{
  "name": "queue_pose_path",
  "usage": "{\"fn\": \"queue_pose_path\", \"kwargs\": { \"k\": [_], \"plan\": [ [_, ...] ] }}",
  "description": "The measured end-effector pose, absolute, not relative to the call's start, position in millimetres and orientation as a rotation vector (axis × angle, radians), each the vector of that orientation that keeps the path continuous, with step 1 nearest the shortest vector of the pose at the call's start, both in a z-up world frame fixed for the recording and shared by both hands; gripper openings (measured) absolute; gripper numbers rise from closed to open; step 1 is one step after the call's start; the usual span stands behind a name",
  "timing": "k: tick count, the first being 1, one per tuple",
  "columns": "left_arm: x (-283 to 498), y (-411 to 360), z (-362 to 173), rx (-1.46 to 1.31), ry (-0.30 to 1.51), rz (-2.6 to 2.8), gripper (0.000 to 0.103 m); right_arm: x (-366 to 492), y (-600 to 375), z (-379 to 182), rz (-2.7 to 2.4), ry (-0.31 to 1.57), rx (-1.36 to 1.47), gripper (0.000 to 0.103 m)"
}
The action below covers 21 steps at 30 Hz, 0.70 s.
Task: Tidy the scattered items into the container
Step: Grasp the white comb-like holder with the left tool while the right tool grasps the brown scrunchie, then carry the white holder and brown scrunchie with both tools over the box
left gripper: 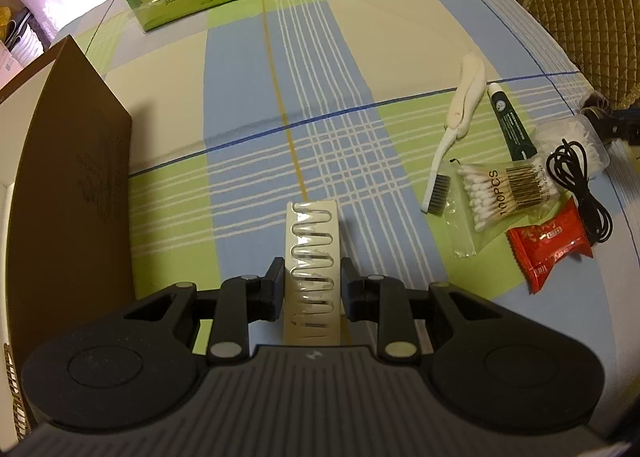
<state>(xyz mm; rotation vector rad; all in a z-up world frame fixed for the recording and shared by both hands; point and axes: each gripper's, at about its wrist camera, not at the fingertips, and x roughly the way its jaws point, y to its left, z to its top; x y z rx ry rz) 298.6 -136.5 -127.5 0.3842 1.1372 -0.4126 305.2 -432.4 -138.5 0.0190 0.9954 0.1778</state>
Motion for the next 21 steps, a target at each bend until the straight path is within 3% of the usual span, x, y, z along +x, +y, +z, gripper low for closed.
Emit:
{"fn": "queue_pose_path", "kwargs": {
  "k": [1,2,3,5,21],
  "plan": [
    [298.8,-137.3,-128.7,0.385,1.139,-0.41,0.023,306.3,-430.8,-139.8,0.178,0.99,0.01,0.06],
    [298.8,-138.1,-129.5,0.387,1.136,-0.409,0.023,306.8,-428.7,-140.3,0.179,0.985,-0.01,0.043],
    [298.8,-138.5,-130.3,0.388,1.134,-0.409,0.023,306.4,-426.3,-140.0,0.187,0.977,-0.039,0.036],
    [298.6,-139.1,-131.4,0.39,1.124,-0.408,0.023,304.1,-425.1,-138.5,0.195,0.976,-0.053,0.031],
    [263.8,-125.3,-93.7,0.339,1.033,-0.431,0.023,247.6,-406.0,-72.8,0.216,0.932,0.032,0.031]
  ]
}}
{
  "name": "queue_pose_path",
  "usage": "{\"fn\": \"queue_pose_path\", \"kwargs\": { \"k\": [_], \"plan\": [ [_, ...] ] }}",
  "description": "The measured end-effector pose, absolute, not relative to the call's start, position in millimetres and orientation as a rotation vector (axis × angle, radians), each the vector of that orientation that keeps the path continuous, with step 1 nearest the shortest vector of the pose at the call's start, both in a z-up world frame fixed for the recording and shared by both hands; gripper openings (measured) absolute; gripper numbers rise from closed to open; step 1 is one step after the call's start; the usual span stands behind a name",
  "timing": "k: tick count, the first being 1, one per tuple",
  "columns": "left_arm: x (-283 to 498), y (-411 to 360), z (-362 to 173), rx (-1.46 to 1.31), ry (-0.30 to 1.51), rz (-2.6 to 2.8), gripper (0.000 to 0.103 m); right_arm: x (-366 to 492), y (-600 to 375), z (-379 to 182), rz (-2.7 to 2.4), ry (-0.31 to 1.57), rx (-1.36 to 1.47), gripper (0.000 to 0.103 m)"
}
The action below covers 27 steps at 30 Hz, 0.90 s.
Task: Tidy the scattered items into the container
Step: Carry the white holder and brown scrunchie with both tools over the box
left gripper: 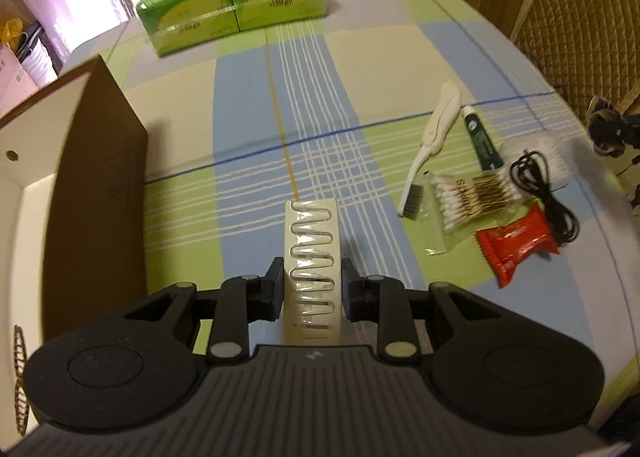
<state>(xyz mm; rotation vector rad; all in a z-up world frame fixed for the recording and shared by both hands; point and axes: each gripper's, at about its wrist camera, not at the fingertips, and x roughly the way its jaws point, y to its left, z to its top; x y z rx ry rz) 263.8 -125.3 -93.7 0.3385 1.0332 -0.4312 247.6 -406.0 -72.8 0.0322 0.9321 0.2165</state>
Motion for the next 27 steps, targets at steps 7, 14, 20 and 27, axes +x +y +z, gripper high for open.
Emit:
{"fn": "queue_pose_path", "kwargs": {
  "k": [7,14,20,27],
  "plan": [
    [238.7,-104.1,-54.3,0.295,0.961,-0.452,0.023,225.1,-347.4,-58.3,0.326,0.958,0.008,0.031],
    [208.4,-70.6,-21.9,0.244,0.904,-0.467,0.023,197.4,-288.7,-44.1,0.466,0.945,-0.022,0.031],
    [184.1,-36.8,-4.5,0.212,0.879,-0.48,0.023,178.4,-238.8,-30.4,0.615,0.932,-0.015,0.031],
    [166.8,13.5,14.8,0.179,0.847,-0.444,0.023,164.8,-170.1,-19.9,0.754,0.912,-0.027,0.031]
  ]
}}
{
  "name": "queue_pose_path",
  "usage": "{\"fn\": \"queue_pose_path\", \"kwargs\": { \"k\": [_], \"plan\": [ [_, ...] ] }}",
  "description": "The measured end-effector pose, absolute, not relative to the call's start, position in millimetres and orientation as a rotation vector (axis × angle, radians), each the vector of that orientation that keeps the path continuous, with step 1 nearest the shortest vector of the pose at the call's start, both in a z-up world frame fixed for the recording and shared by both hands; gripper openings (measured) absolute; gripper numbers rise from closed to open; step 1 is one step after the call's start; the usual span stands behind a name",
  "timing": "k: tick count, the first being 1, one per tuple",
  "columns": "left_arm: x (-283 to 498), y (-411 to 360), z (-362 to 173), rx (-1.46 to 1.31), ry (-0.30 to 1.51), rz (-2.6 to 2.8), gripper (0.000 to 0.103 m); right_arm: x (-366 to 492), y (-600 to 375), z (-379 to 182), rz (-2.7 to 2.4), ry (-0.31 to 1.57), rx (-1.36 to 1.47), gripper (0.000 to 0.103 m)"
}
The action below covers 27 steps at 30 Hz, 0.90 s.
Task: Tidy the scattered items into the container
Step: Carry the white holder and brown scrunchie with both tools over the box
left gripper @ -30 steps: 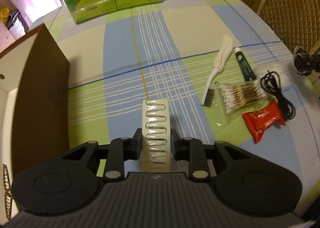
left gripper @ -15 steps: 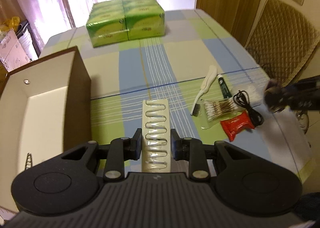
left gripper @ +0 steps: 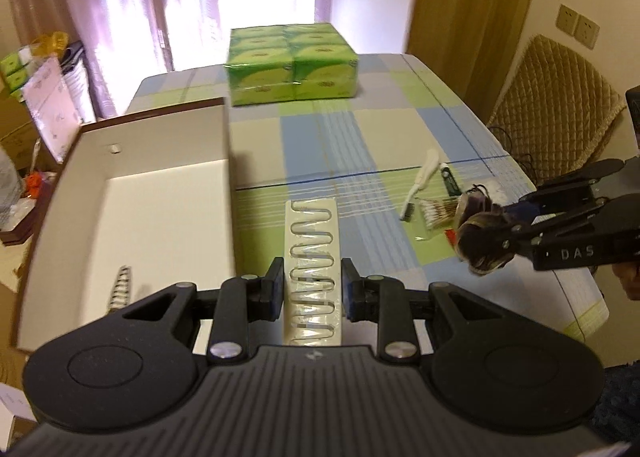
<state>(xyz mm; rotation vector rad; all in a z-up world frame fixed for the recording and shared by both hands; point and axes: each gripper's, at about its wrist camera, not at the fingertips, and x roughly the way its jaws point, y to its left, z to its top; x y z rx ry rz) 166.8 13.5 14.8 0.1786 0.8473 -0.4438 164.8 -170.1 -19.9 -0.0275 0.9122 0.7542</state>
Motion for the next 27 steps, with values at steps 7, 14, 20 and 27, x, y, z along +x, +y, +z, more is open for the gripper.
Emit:
{"fn": "queue_pose_path", "kwargs": {
  "k": [7,14,20,27],
  "plan": [
    [165.2,71.8,25.0,0.159,0.827,-0.377,0.023,160.0,-97.8,-10.2,0.851,0.862,-0.064,0.031],
    [180.0,114.2,32.0,0.189,0.798,-0.363,0.023,171.0,-38.0,-6.8,0.858,0.822,-0.107,0.031],
    [206.5,136.8,31.1,0.207,0.782,-0.384,0.023,196.0,-4.4,-18.8,0.822,0.819,-0.149,0.031],
    [248.9,147.7,17.6,0.19,0.807,-0.404,0.023,228.3,21.2,-43.8,0.752,0.878,-0.162,0.031]
  ]
}}
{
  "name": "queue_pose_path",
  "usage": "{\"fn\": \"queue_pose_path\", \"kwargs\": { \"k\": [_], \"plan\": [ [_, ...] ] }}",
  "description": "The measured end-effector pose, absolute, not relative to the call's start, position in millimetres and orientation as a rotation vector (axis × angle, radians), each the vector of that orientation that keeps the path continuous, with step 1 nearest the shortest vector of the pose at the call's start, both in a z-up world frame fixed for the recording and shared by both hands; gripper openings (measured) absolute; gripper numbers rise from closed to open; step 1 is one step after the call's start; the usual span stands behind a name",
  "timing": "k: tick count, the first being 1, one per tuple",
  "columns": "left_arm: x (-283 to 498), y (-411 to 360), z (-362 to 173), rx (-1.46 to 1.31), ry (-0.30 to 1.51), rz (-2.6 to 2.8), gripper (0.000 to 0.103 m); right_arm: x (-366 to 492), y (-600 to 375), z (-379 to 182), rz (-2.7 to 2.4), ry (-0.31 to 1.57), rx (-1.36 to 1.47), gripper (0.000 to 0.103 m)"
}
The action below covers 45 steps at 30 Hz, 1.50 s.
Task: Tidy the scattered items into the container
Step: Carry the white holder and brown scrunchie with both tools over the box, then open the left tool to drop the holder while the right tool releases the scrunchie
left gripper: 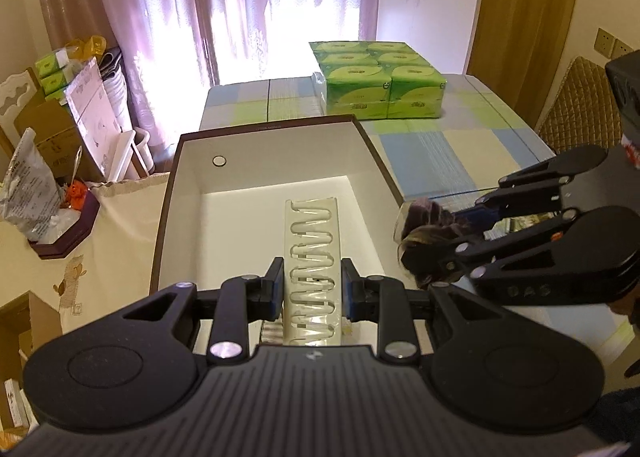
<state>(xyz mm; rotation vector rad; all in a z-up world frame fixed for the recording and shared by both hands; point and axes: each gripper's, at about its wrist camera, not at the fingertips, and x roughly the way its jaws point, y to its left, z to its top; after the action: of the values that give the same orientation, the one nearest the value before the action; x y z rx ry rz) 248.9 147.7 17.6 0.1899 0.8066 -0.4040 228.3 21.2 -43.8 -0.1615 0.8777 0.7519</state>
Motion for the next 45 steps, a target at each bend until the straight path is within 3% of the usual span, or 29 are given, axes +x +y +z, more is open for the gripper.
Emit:
{"fn": "queue_pose_path", "kwargs": {
  "k": [20,37,40,45],
  "plan": [
    [360.9,179.2,-52.0,0.238,0.997,-0.417,0.023,282.3,83.5,-105.6,0.669,1.039,-0.227,0.031],
    [373.5,179.2,-103.9,0.278,1.189,-0.44,0.023,291.7,91.7,-123.5,0.665,1.104,-0.251,0.031],
    [370.7,179.1,-100.6,0.273,1.181,-0.445,0.03,291.2,92.7,-122.7,0.669,1.098,-0.256,0.031],
    [367.3,178.3,-93.7,0.288,1.163,-0.439,0.032,290.9,92.5,-123.5,0.672,1.097,-0.257,0.031]
  ]
}}
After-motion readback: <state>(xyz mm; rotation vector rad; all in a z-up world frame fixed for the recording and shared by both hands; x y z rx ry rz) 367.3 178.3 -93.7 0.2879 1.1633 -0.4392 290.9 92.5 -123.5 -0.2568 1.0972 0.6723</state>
